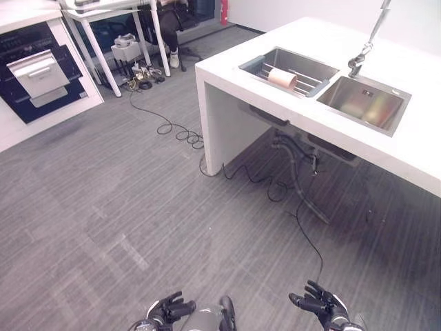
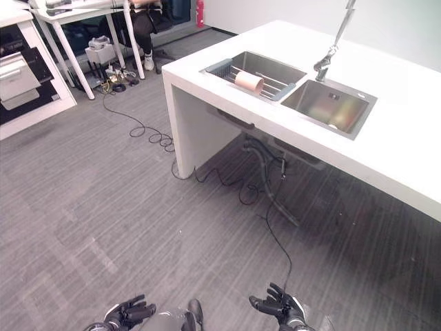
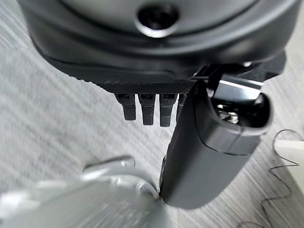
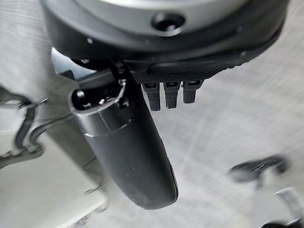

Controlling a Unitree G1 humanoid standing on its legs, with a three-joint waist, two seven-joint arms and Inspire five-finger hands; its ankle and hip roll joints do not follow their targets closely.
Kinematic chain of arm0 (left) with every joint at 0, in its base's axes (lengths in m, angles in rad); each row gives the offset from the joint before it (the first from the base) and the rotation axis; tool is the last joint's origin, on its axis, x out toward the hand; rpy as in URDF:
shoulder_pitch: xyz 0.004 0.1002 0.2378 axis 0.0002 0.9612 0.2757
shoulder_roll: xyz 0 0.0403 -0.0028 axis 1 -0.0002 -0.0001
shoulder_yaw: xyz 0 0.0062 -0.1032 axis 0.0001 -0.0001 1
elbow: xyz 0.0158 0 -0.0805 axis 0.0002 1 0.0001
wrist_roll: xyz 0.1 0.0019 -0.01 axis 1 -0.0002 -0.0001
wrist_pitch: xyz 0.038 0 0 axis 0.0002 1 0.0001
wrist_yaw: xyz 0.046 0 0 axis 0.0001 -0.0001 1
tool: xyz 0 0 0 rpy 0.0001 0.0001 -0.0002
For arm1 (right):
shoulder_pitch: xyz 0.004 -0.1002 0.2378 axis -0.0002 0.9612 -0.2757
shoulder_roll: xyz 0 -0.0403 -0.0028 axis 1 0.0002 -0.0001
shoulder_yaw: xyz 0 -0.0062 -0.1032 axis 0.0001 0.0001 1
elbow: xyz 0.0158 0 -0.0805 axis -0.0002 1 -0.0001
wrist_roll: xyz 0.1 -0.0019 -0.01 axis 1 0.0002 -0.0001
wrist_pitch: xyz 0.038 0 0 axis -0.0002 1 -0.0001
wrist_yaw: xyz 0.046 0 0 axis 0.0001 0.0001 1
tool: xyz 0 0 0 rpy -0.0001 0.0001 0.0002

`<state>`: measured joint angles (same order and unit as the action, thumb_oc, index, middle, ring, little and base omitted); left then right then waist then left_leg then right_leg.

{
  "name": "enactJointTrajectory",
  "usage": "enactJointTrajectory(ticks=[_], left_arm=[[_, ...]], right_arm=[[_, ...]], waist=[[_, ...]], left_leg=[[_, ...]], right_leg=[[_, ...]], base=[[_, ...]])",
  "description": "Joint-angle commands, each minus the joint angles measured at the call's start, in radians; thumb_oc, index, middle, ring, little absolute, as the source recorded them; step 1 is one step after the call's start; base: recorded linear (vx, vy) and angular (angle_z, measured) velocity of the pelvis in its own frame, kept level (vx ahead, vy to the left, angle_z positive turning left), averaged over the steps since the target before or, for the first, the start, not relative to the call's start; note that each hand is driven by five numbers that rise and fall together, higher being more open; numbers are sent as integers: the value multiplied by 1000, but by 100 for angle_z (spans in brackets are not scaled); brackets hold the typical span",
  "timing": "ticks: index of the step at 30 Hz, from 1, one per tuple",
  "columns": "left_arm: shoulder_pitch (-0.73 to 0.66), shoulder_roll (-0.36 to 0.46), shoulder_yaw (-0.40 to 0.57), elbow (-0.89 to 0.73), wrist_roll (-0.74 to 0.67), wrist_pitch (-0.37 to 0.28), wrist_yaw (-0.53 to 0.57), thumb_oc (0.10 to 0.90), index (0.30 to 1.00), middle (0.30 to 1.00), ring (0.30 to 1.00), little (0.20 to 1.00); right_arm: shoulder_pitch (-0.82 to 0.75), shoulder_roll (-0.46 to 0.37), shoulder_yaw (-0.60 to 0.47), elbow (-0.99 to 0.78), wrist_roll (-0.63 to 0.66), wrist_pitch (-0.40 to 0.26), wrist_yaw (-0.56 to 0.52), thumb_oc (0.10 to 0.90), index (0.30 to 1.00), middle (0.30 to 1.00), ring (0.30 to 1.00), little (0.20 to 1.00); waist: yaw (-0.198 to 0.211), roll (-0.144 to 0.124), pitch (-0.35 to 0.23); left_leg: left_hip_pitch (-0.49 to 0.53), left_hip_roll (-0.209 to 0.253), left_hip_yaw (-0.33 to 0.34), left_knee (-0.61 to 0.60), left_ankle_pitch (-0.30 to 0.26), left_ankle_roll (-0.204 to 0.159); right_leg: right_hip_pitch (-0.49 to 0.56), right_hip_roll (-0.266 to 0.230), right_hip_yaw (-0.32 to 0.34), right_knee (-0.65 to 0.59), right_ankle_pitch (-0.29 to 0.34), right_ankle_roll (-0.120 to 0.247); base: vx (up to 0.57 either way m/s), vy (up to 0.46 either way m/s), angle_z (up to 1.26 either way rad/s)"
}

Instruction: Place the dishes in the dishwasher.

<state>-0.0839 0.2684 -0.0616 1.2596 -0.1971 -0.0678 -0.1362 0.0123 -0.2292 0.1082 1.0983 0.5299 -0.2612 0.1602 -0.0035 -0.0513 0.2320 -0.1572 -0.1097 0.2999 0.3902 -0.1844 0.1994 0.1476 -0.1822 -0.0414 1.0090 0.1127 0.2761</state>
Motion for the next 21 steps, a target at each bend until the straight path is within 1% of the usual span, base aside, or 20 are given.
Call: enactJointTrajectory(ticks=[1, 2, 3, 4, 5, 6, 7, 8, 11, 12, 13, 15, 16, 17, 18, 19, 20, 21], left_arm=[[75, 4, -68, -58, -18, 15, 8, 800, 900, 900, 900, 900], [67, 4, -71, -61, -21, 18, -3, 800, 900, 900, 900, 900], [65, 4, -71, -62, -18, 19, -5, 800, 900, 900, 900, 900], [59, 4, -75, -66, -8, 21, -11, 800, 900, 900, 900, 900], [56, 5, -79, -68, -5, 24, -12, 800, 900, 900, 900, 900], [52, 6, -84, -75, -6, 36, -10, 800, 900, 900, 900, 900], [48, 3, -87, -83, -12, 58, 1, 800, 900, 900, 900, 900], [51, -4, -87, -74, -22, 66, 16, 800, 900, 900, 900, 900], [64, -21, -90, -58, -19, 49, 23, 800, 900, 900, 900, 900], [79, -28, -88, -57, -18, 39, 32, 800, 900, 900, 900, 900], [87, -30, -87, -63, -22, 47, 43, 800, 900, 900, 900, 900], [94, -31, -81, -69, -31, 68, 52, 800, 900, 900, 900, 900], [99, -31, -72, -70, -33, 73, 45, 800, 900, 900, 900, 900], [101, -34, -67, -73, -26, 77, 39, 800, 900, 900, 900, 900], [101, -37, -66, -74, -22, 78, 37, 800, 900, 900, 900, 900], [102, -40, -66, -74, -29, 77, 40, 800, 900, 900, 900, 900], [103, -46, -64, -73, -43, 74, 44, 800, 900, 900, 900, 900], [105, -49, -62, -73, -48, 70, 45, 800, 900, 900, 900, 900]], right_arm=[[-57, -94, 4, -43, -24, -64, 10, 800, 900, 900, 900, 900], [-63, -97, 10, -35, -31, -76, 15, 800, 900, 900, 900, 900], [-63, -98, 11, -35, -31, -76, 15, 800, 900, 900, 900, 900], [-61, -100, 9, -39, -27, -77, 13, 800, 900, 900, 900, 900], [-58, -101, 7, -43, -21, -76, 10, 800, 900, 900, 900, 900], [-55, -104, 4, -47, -9, -74, 12, 800, 900, 900, 900, 900], [-47, -107, -6, -50, 0, -72, 25, 800, 900, 900, 900, 900], [-40, -106, -23, -43, -21, -82, 45, 800, 900, 900, 900, 900], [-37, -100, -32, -37, -22, -88, 46, 800, 900, 900, 900, 900], [-32, -98, -30, -42, -16, -84, 40, 800, 900, 900, 900, 900], [-32, -98, -28, -45, -16, -76, 34, 800, 900, 900, 900, 900], [-33, -97, -23, -44, -21, -68, 21, 800, 900, 900, 900, 900], [-39, -98, -15, -38, -26, -73, 23, 800, 900, 900, 900, 900], [-48, -100, -7, -32, -42, -77, 21, 800, 900, 900, 900, 900], [-53, -105, -3, -29, -50, -78, 22, 800, 900, 900, 900, 900], [-57, -108, -2, -27, -47, -78, 23, 800, 900, 900, 900, 900], [-62, -115, 0, -25, -44, -77, 27, 800, 900, 900, 900, 900], [-65, -120, 0, -26, -47, -77, 33, 800, 900, 900, 900, 900]], waist=[[-15, 129, 4], [-42, 144, 16], [-48, 145, 18], [-68, 147, 26], [-79, 144, 30], [-89, 138, 35], [-101, 123, 38], [-111, 118, 38], [-108, 117, 31], [-107, 114, 26], [-109, 107, 24], [-110, 108, 17], [-107, 112, 13], [-101, 110, 6], [-97, 105, 2], [-93, 101, 0], [-85, 94, -4], [-79, 87, -6]], left_leg=[[12, 104, -90, -90, 22, -104], [56, 104, -103, -90, 0, -103], [64, 102, -107, -90, -5, -104], [89, 93, -125, -90, -22, -107], [104, 87, -136, -90, -35, -110], [121, 84, -149, -90, -52, -117], [145, 73, -167, -90, -81, -127], [187, 75, -177, -90, -130, -142], [220, 78, -167, -90, -166, -153], [229, 80, -159, -90, -174, -154], [232, 78, -148, -90, -161, -155], [247, 83, -145, -90, -155, -159], [261, 97, -130, -90, -150, -168], [273, 105, -117, -90, -142, -178], [286, 107, -114, -90, -120, -186], [300, 107, -114, -90, -86, -196], [323, 107, -112, -90, -7, -217], [335, 106, -109, -90, 54, -232]], right_leg=[[-163, 83, -151, -128, -4, -95], [-247, 85, -191, -152, -65, -125], [-259, 85, -197, -164, -74, -128], [-313, 85, -220, -243, -89, -138], [-334, 79, -236, -316, -89, -143], [-348, 67, -258, -439, -84, -147], [-373, 43, -274, -617, -47, -139], [-411, 12, -279, -709, -20, -112], [-437, -13, -286, -709, -34, -104], [-425, -12, -286, -709, -64, -111], [-415, -16, -296, -709, -67, -128], [-398, 2, -278, -709, -84, -138], [-374, 16, -280, -709, -111, -155], [-351, 25, -277, -709, -144, -171], [-335, 33, -266, -709, -166, -184], [-323, 38, -256, -709, -182, -193], [-305, 43, -247, -709, -205, -207], [-292, 43, -239, -709, -220, -217]], base=[[317, 162, -2], [262, 90, -29], [263, -10, -29], [211, -76, 9], [286, -146, 32], [343, -234, 103], [526, -333, 105], [464, -277, 97], [325, -208, 1], [288, -255, -34], [291, -263, -37], [256, -214, -68], [311, -227, -68], [339, -238, -42], [327, -222, 9], [336, -218, 10], [317, -206, -2], [237, -166, -34]])
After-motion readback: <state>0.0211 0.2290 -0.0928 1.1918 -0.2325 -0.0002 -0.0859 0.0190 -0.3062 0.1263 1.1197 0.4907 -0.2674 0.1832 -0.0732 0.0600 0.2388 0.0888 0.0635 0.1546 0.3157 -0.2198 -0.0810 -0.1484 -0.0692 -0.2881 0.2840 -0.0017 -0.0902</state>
